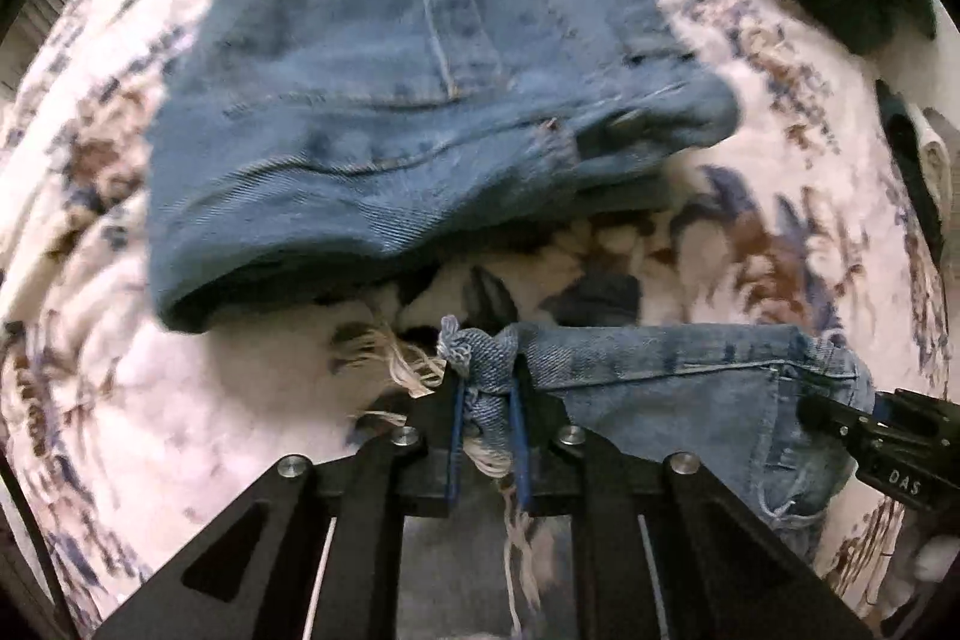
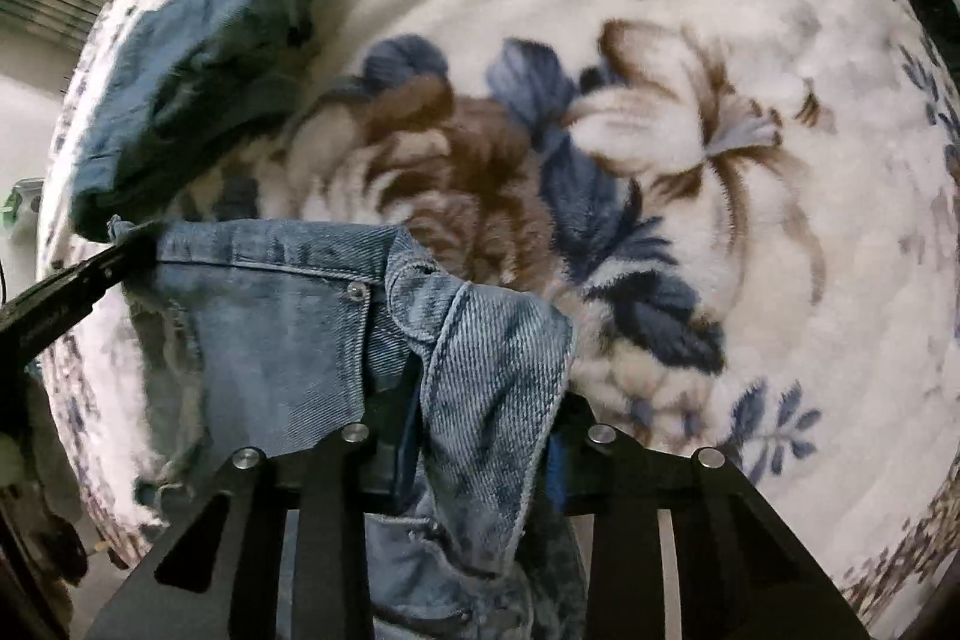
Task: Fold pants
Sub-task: 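Grasp the shorts waistband with the left gripper while the right gripper grasps it too, then lift the shorts with both grippers and flip them over onto the leg openings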
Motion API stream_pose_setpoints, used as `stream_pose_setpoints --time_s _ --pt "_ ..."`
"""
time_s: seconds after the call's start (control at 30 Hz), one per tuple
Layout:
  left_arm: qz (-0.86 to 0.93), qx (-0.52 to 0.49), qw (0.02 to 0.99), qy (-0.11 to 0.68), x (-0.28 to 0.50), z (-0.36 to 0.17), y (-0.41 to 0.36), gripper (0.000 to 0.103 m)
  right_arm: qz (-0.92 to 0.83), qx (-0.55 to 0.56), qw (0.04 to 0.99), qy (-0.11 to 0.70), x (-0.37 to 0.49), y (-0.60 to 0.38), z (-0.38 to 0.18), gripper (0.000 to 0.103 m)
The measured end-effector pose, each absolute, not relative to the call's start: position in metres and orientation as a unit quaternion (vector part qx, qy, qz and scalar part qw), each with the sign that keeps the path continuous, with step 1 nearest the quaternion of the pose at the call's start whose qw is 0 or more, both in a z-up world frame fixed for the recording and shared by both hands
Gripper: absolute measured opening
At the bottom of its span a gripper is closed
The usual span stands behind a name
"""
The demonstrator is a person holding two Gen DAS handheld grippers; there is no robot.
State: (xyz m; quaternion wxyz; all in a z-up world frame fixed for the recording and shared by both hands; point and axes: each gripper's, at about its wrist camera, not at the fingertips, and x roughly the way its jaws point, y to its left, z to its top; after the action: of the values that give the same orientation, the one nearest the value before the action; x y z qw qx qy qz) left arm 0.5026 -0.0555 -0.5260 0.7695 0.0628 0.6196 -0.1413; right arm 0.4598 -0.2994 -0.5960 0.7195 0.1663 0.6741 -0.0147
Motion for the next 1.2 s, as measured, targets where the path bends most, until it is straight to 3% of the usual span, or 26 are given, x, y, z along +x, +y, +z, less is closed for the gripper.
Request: stream_pose_setpoints --time_s 0.33,0.53,0.67,0.87,0.9,0.97,1.0,1.07,1.13,1.17,1.2 --pt "-0.134 0.01 0.818 0.559 0.432 -0.429 -0.034 0.01 0.019 0.167 0.76 0.628 0.392 -0.298 -0.505 0.033" --pt "-0.118 -0.039 0.817 0.564 0.319 -0.392 -0.003 0.01 0.06 0.138 0.776 0.613 0.3 -0.278 -0.451 0.033" --pt "-0.089 -0.052 0.79 0.605 0.237 -0.408 0.011 0.01 0.082 0.097 0.767 0.63 0.231 -0.258 -0.448 0.031" --pt "-0.046 -0.06 0.703 0.708 0.133 -0.508 0.021 0.015 0.086 0.083 0.706 0.698 0.14 -0.261 -0.505 0.032" --pt "-0.039 -0.064 0.694 0.716 0.122 -0.521 0.02 0.017 0.086 0.087 0.691 0.713 0.133 -0.263 -0.516 0.035" --pt "-0.036 -0.065 0.678 0.731 0.101 -0.541 0.015 0.019 0.079 0.068 0.645 0.757 0.118 -0.265 -0.544 0.054" --pt "-0.036 -0.067 0.671 0.738 0.094 -0.547 0.014 0.022 0.078 0.067 0.629 0.77 0.111 -0.267 -0.552 0.065" --pt "-0.039 -0.078 0.663 0.743 0.084 -0.55 0.016 0.028 0.083 0.083 0.612 0.782 0.095 -0.279 -0.557 0.067" --pt "-0.027 -0.074 0.668 0.74 0.08 -0.545 0.024 0.051 0.087 0.095 0.604 0.787 0.084 -0.292 -0.553 0.08" --pt "-0.02 -0.078 0.671 0.737 0.081 -0.541 0.029 0.058 0.088 0.101 0.603 0.786 0.08 -0.3 -0.55 0.084" --pt "-0.009 -0.086 0.678 0.73 0.086 -0.535 0.036 0.072 0.085 0.106 0.607 0.783 0.078 -0.307 -0.545 0.084"
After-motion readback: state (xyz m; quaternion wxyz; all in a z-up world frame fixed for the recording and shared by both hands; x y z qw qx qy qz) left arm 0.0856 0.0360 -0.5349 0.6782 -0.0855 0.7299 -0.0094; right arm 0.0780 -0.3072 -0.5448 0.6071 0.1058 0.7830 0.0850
